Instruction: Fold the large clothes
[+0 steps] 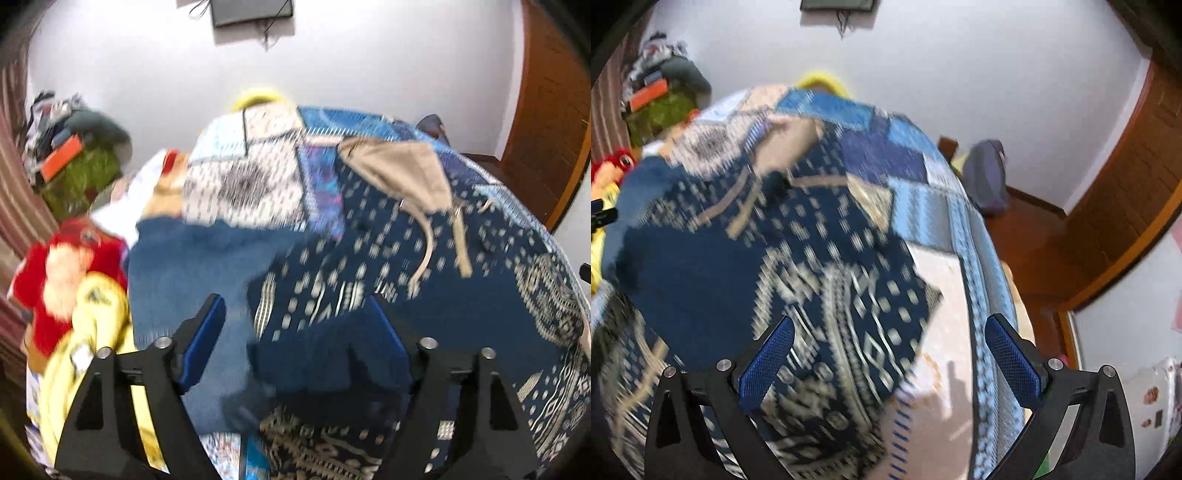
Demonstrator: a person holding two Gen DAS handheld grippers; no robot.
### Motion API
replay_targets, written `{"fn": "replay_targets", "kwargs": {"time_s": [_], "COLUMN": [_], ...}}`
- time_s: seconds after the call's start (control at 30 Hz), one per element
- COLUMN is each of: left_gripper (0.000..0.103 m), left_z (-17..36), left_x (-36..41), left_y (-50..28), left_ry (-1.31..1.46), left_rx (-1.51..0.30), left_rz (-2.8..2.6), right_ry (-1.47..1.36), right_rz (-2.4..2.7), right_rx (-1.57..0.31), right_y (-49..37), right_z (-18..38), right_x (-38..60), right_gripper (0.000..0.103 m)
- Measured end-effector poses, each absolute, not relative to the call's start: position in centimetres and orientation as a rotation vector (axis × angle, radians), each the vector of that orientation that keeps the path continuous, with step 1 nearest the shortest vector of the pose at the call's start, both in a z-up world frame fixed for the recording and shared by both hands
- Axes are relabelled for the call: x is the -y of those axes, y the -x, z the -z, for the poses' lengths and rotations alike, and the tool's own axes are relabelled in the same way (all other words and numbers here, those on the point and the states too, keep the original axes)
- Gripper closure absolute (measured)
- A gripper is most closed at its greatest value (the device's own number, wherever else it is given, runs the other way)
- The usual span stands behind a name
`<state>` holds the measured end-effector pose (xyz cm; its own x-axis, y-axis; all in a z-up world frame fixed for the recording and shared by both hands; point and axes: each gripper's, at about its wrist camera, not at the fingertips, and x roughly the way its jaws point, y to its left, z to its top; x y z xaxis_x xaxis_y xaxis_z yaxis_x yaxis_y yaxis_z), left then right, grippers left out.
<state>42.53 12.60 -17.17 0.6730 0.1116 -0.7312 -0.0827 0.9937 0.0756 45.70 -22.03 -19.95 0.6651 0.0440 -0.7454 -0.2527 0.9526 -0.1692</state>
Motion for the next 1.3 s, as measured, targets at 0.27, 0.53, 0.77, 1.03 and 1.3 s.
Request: {"fn": "replay_targets", "kwargs": {"time_s": [0.27,0.53,0.77,1.03,1.3], "left_gripper": [0.014,0.014,0.014,0.015,0.084], "left_z": [16.9,19.6,23.2,28.5,27.1], "left_x": [-9.6,-8.9,-10.3,-11.2,-8.0], "left_y": [-49.9,-58.9,-64.8,-66.1,-64.9], "left_ry": [-0.027,0.065,0.173,0.331,0.201], "left_rx": [-0.851,-0.933,-0.998,-1.056,-1.017], "left_rz": [-0.007,0.015,-0.041,-0.060,0.005], "right_ry": [0.176,0.141,0.074,-0.135,-0.123], "right_rz": [-0.261,-0.313,-0.283,-0.272,-0.326], "right_rx": [-0.801,-0.864,-0.970,-1.122,-1.024], "right_y": [-51.9,-60.3,-67.6,-72.4,-70.6], "right_z": [17.2,18.5,23.0,28.5,27.4], "right_x": [19.7,16.1,13.5,13.7,13.0], "right_gripper": [0.001,0.001,0.001,0.028,0.088]}}
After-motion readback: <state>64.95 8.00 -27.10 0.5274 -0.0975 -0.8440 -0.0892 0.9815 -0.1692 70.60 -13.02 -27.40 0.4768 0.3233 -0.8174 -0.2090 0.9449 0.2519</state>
